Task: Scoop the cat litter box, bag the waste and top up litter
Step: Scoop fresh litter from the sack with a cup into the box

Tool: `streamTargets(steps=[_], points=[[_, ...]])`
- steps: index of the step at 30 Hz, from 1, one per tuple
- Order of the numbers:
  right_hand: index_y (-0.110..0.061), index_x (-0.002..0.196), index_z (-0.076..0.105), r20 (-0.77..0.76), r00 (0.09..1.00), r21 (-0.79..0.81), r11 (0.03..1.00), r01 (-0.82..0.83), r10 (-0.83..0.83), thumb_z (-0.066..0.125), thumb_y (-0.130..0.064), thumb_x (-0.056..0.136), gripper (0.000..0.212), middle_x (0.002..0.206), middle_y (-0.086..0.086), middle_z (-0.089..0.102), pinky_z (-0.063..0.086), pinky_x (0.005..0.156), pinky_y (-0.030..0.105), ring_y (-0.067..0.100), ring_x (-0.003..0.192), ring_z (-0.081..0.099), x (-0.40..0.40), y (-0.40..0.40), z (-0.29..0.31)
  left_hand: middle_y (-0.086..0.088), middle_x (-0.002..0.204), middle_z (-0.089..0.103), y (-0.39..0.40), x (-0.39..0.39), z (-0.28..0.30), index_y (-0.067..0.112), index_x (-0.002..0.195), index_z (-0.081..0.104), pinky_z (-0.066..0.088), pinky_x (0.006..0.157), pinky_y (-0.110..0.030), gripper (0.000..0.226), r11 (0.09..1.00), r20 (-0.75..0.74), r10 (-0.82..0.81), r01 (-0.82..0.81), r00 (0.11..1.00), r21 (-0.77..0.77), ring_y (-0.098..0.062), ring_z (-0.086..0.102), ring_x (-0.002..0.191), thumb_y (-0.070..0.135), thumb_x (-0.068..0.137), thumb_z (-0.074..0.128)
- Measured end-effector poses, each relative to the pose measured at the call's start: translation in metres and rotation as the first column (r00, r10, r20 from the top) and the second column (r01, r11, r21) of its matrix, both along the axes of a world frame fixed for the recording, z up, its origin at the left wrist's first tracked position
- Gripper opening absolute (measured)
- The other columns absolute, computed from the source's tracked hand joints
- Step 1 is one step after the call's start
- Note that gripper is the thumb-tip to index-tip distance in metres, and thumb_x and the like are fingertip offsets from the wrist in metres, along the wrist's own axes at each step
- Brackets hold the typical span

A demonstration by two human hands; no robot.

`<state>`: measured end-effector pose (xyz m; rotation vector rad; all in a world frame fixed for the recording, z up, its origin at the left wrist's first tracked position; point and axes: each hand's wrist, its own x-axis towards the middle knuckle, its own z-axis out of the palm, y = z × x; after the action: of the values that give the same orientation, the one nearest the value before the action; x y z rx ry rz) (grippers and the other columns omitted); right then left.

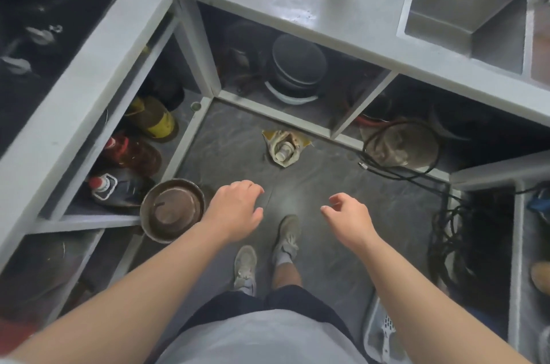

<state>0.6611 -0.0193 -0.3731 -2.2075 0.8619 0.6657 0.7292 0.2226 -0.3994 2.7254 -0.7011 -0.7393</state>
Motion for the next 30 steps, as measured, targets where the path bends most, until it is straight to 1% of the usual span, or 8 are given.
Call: streamTargets(steps=[4, 10, 13, 17, 20, 26, 29, 30], points=[[-0.012, 0.132, 0.059, -0.019, 1.000, 0.063, 0.998, -0.007, 0.008, 0.058, -0.028, 0.095, 0.040, 0.102, -0.002, 0.059, 0.039, 0.074, 0.025, 0.014, 0.085, 0.052, 0.048, -0.020, -0.026, 0.002, 0.135, 0.059, -0.020, 0.041, -0.015, 0.020, 0.136, 0.056, 0.043, 0.105, -0.040, 0.045, 0.999, -0.015, 0.019, -0.019, 1.000, 0.041, -0.022, 0.054, 0.126, 0.038, 0.094, 0.054], [-0.011, 0.131, 0.060, -0.089, 0.996, 0.105, 0.995, -0.002, 0.011, 0.059, -0.028, 0.092, 0.042, 0.105, 0.001, 0.063, 0.050, 0.084, 0.031, 0.021, 0.096, 0.059, 0.129, -0.044, -0.091, 0.004, 0.137, 0.058, -0.053, 0.102, -0.061, 0.022, 0.137, 0.055, 0.042, 0.107, -0.040, 0.044, 0.997, -0.065, 0.076, -0.073, 0.995, 0.039, -0.019, 0.053, 0.127, 0.037, 0.095, 0.053], [-0.011, 0.131, 0.061, -0.128, 0.992, 0.107, 0.994, 0.018, -0.004, 0.060, -0.028, 0.092, 0.043, 0.122, 0.007, 0.067, 0.046, 0.084, 0.028, 0.026, 0.109, 0.062, 0.166, -0.047, -0.137, 0.004, 0.135, 0.060, -0.063, 0.135, -0.102, 0.022, 0.134, 0.057, 0.043, 0.105, -0.040, 0.044, 0.997, -0.085, 0.074, -0.071, 0.994, 0.031, -0.019, 0.055, 0.125, 0.037, 0.094, 0.055], [-0.012, 0.131, 0.061, -0.191, 0.980, 0.123, 0.989, 0.076, -0.052, 0.062, -0.030, 0.088, 0.046, 0.119, 0.009, 0.069, 0.046, 0.081, 0.025, 0.028, 0.106, 0.065, 0.208, -0.039, -0.223, 0.003, 0.135, 0.060, -0.074, 0.179, -0.182, 0.023, 0.135, 0.056, 0.044, 0.105, -0.040, 0.044, 0.996, -0.150, 0.093, -0.093, 0.984, 0.010, -0.020, 0.055, 0.124, 0.037, 0.094, 0.055], [-0.017, 0.127, 0.060, -0.223, 0.963, 0.157, 0.970, 0.187, -0.150, 0.060, -0.040, 0.072, 0.060, 0.103, 0.012, 0.073, 0.059, 0.087, 0.045, 0.033, 0.095, 0.071, 0.232, -0.034, -0.315, 0.000, 0.137, 0.058, -0.079, 0.208, -0.259, 0.022, 0.139, 0.053, 0.045, 0.104, -0.041, 0.047, 0.995, -0.204, 0.098, -0.098, 0.974, 0.010, -0.023, 0.054, 0.125, 0.038, 0.095, 0.053], [-0.022, 0.131, 0.056, -0.225, 0.942, 0.179, 0.940, 0.292, -0.249, 0.064, -0.041, 0.070, 0.064, 0.119, 0.014, 0.069, 0.059, 0.088, 0.052, 0.035, 0.103, 0.070, 0.269, -0.027, -0.487, -0.003, 0.144, 0.049, -0.082, 0.244, -0.418, 0.025, 0.139, 0.050, 0.044, 0.105, -0.039, 0.045, 0.987, -0.328, 0.158, -0.155, 0.932, 0.034, -0.028, 0.049, 0.130, 0.035, 0.095, 0.055], [-0.033, 0.104, 0.060, -0.213, 0.946, 0.170, 0.944, 0.281, -0.243, 0.064, -0.046, 0.064, 0.042, 0.112, 0.015, 0.070, 0.059, 0.086, 0.055, 0.041, 0.100, 0.070, 0.280, -0.034, -0.573, -0.005, 0.139, 0.054, -0.084, 0.254, -0.487, 0.022, 0.136, 0.053, 0.046, 0.103, -0.042, 0.047, 0.982, -0.334, 0.177, -0.187, 0.926, 0.002, -0.028, 0.055, 0.125, 0.034, 0.091, 0.058], [-0.033, 0.101, 0.059, -0.201, 0.953, 0.136, 0.957, 0.257, -0.228, 0.064, -0.051, 0.061, 0.044, 0.111, 0.016, 0.070, 0.058, 0.086, 0.056, 0.043, 0.101, 0.070, 0.289, -0.031, -0.586, -0.005, 0.137, 0.055, -0.084, 0.257, -0.507, 0.022, 0.136, 0.054, 0.047, 0.101, -0.043, 0.047, 0.979, -0.336, 0.187, -0.202, 0.923, -0.011, -0.028, 0.056, 0.124, 0.033, 0.091, 0.060]])
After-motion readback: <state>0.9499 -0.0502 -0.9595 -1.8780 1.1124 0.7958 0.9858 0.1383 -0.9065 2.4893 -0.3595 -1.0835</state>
